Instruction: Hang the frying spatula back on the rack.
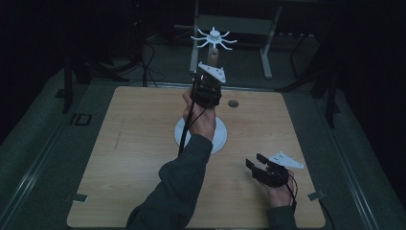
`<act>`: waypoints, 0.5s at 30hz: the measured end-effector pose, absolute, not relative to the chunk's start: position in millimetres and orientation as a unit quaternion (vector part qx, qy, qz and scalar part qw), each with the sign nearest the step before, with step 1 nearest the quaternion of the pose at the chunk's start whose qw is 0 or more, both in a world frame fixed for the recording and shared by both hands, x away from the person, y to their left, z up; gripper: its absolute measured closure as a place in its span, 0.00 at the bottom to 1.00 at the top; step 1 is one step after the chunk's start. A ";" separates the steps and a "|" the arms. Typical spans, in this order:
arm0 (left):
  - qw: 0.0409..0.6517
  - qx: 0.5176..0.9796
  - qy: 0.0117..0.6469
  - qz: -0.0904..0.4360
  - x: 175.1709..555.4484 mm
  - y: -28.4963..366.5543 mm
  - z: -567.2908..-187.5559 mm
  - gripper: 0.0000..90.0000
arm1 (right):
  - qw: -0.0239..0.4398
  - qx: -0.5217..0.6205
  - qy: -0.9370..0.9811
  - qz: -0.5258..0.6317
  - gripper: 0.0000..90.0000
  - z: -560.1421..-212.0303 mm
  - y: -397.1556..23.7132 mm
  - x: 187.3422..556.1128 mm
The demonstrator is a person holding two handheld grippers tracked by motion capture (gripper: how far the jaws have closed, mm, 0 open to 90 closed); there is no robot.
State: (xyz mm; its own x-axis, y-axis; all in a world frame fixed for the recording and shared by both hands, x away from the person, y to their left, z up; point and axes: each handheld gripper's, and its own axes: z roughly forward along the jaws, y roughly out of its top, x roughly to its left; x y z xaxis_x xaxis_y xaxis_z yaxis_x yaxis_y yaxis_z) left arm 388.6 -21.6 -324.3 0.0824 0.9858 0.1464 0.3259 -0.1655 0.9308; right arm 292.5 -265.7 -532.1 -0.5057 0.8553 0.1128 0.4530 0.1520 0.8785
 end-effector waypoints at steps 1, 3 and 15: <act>0.380 0.630 0.519 0.434 388.5 -22.3 -324.8 0.83 | 0.213 0.449 0.728 0.472 0.49 -532.2 -265.9 292.6; 0.380 0.632 0.516 0.435 388.2 -22.4 -325.3 0.83 | 0.212 0.450 0.728 0.471 0.49 -532.4 -265.8 292.6; 0.406 0.645 0.502 0.409 388.4 -14.4 -334.5 0.66 | 0.211 0.450 0.730 0.469 0.49 -533.3 -264.8 292.6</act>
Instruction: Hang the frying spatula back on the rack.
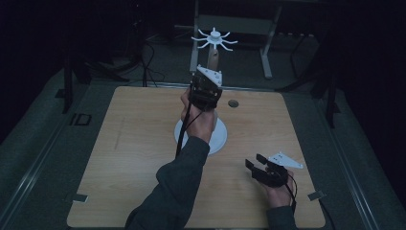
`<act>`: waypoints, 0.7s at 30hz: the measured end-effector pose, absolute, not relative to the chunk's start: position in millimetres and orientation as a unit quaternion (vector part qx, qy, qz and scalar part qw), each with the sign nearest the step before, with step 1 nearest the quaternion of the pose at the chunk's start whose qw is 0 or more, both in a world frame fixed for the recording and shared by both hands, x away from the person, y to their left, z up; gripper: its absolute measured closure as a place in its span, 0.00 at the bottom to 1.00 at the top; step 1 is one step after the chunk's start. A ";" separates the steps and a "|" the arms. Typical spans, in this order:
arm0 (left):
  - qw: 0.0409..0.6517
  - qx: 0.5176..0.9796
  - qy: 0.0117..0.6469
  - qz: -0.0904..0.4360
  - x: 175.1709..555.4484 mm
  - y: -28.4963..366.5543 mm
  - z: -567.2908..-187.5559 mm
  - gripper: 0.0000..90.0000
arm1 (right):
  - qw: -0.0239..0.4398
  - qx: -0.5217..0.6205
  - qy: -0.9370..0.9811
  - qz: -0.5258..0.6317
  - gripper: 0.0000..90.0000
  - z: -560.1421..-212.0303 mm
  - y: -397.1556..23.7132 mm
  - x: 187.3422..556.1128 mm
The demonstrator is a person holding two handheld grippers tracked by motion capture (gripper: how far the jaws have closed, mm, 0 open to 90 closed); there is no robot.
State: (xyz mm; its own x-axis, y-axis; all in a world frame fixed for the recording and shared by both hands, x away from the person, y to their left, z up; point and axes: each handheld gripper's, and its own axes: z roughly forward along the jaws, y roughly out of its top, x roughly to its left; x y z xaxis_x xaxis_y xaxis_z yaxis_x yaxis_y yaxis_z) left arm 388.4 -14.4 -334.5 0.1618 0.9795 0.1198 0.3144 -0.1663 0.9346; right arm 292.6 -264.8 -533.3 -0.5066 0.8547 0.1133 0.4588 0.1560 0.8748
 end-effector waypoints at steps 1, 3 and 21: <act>0.409 0.646 0.499 0.408 388.1 -14.5 -335.9 0.65 | 0.211 0.449 0.731 0.469 0.49 -533.3 -264.5 292.5; 0.409 0.650 0.496 0.406 387.1 -14.8 -338.0 0.63 | 0.212 0.448 0.731 0.469 0.49 -533.1 -264.6 292.3; 0.450 0.662 0.462 0.382 370.0 -10.5 -332.8 0.41 | 0.212 0.450 0.730 0.468 0.49 -533.0 -265.8 292.3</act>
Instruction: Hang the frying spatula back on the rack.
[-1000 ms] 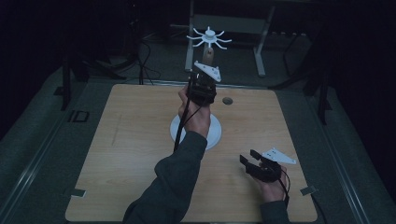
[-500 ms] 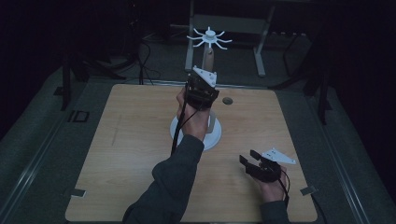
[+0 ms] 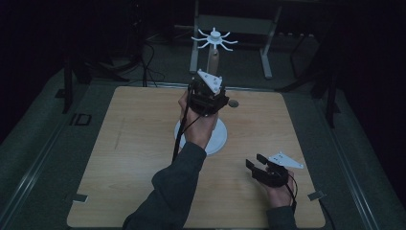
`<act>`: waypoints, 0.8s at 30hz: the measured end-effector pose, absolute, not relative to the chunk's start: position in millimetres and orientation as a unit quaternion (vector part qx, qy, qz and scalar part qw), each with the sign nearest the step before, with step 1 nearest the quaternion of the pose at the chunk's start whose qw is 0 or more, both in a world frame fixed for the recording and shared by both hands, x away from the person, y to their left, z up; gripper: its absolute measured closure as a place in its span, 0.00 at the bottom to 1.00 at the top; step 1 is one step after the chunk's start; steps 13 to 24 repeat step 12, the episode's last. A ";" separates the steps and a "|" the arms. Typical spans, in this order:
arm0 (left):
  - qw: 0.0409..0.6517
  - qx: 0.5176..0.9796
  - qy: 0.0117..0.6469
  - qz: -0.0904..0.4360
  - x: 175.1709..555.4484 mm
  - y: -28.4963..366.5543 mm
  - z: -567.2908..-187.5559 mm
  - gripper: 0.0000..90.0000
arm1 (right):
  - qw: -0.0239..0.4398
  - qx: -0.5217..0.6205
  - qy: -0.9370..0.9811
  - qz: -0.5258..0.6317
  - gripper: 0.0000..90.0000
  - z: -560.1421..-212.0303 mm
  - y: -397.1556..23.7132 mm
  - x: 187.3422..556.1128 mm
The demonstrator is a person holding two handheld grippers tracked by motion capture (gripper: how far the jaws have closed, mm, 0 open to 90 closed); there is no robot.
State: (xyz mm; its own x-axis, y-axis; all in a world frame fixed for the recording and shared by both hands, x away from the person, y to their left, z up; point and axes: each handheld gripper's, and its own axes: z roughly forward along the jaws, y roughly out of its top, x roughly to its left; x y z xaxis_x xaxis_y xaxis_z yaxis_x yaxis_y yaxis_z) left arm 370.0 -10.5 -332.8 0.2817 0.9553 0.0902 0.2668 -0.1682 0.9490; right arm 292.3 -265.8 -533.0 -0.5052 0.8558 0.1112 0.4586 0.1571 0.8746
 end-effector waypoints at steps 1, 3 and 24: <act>0.453 0.665 0.457 0.379 368.6 -9.8 -332.5 0.40 | 0.212 0.450 0.731 0.468 0.48 -533.1 -265.7 292.3; 0.460 0.671 0.448 0.370 366.6 -8.6 -332.5 0.40 | 0.213 0.449 0.731 0.468 0.48 -533.1 -265.6 292.3; 0.492 0.682 0.432 0.325 359.5 4.3 -333.6 0.40 | 0.210 0.453 0.730 0.466 0.48 -533.9 -268.4 293.5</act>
